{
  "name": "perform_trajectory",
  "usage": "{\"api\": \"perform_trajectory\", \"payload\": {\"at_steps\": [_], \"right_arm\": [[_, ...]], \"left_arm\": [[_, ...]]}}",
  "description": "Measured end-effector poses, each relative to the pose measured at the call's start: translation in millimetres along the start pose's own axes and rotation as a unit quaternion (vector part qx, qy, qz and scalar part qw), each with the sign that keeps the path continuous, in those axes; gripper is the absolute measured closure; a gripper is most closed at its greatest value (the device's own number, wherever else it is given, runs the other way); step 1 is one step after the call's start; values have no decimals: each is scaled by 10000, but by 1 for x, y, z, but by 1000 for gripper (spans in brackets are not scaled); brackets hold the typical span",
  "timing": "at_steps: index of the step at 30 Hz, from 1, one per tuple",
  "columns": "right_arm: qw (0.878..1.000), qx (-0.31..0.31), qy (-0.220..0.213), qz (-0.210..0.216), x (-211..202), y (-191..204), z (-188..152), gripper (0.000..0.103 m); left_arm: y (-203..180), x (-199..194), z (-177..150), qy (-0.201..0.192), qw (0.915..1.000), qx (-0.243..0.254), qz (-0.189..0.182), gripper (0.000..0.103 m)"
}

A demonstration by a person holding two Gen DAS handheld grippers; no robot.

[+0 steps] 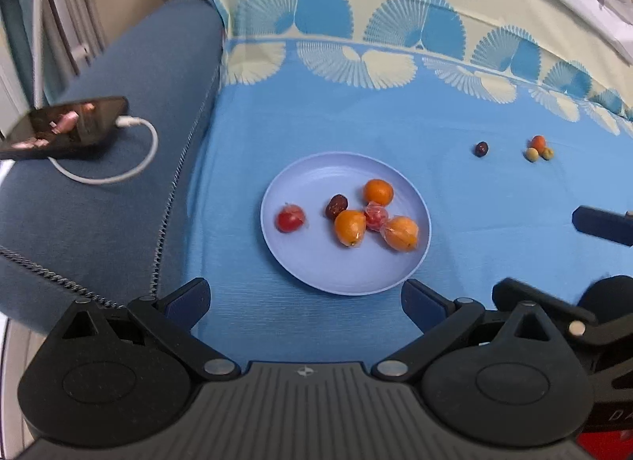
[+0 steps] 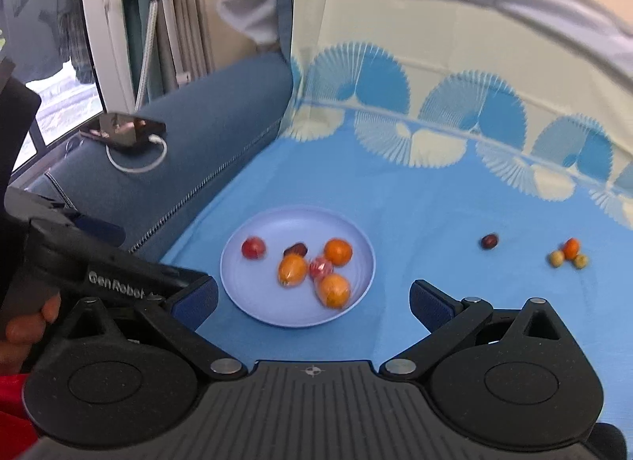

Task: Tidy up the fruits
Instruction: 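Lift both tools back from the plate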

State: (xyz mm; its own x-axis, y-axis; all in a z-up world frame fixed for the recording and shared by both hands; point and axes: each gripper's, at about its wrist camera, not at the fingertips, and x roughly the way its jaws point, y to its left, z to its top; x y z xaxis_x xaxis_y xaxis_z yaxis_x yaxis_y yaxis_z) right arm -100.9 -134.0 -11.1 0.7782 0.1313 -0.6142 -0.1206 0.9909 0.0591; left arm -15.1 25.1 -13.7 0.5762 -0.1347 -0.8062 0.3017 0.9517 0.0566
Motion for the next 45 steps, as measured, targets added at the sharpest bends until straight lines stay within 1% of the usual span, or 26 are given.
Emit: {"api": "perform_trajectory", "payload": {"at_steps": [3,8,14,18,25,36,41,45], "right_arm": [[9998,-54,-166,-71,-18,3,-5,1],[9991,-174,-363,-123,-43,4,-15,1],[9981,-141,-584,-153,-59,5,-18,1],[9977,-78,-667,-97,-63,5,-21,1],[9974,-107,-709,-57,-65,8,-22,1],[9979,80,-638,-15,-57,0,-24,1],[9979,272,-590,-45,-50,-13,-26,1],[9963,601,-583,-196,-49,-32,-31,1]], "left_arm": [[-6,-15,-3,-128,9999,39,-15,0],[-17,-38,-9,-358,9993,94,74,0],[-24,-54,-11,-534,9984,124,167,0],[-25,-62,-14,-604,9978,148,231,0],[-23,-64,-17,-577,9980,84,230,0],[-28,-56,-14,-444,9982,260,302,0],[-34,-51,-6,-360,9986,230,298,0],[-45,-42,6,-247,9993,160,231,0]]}}
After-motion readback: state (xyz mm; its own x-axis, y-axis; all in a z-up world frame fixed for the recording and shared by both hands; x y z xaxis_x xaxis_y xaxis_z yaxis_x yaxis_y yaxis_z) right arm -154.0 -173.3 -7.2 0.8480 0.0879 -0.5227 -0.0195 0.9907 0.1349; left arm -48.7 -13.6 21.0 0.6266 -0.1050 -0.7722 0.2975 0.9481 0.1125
